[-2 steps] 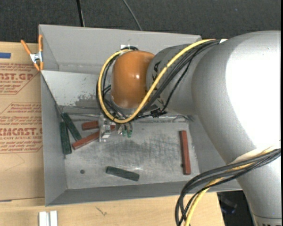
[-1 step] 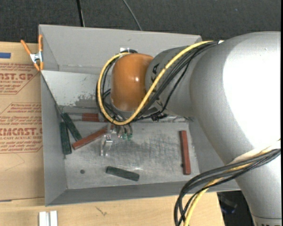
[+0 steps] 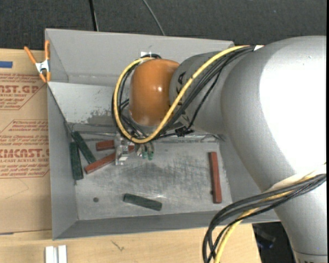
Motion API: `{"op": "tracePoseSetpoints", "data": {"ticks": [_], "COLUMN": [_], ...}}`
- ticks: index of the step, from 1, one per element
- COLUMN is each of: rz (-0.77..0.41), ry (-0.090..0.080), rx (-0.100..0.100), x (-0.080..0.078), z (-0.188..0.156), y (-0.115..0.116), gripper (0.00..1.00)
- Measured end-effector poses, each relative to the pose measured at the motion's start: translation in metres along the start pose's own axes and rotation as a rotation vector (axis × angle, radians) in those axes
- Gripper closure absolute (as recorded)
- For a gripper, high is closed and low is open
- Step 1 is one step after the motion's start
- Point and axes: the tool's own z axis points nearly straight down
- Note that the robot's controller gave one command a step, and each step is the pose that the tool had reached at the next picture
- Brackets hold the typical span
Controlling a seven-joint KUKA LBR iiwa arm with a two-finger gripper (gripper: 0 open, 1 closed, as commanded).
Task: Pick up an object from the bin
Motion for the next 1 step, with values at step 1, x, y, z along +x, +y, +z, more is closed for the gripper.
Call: {"op": "tracePoseSetpoints", "data": {"ticks": [1], "rz": [0.002], "ry": [0.023], "rx": [0.004], "x": [0.0062], "z": [0.0058], "y": [-0.0005], "gripper": [0.00]}}
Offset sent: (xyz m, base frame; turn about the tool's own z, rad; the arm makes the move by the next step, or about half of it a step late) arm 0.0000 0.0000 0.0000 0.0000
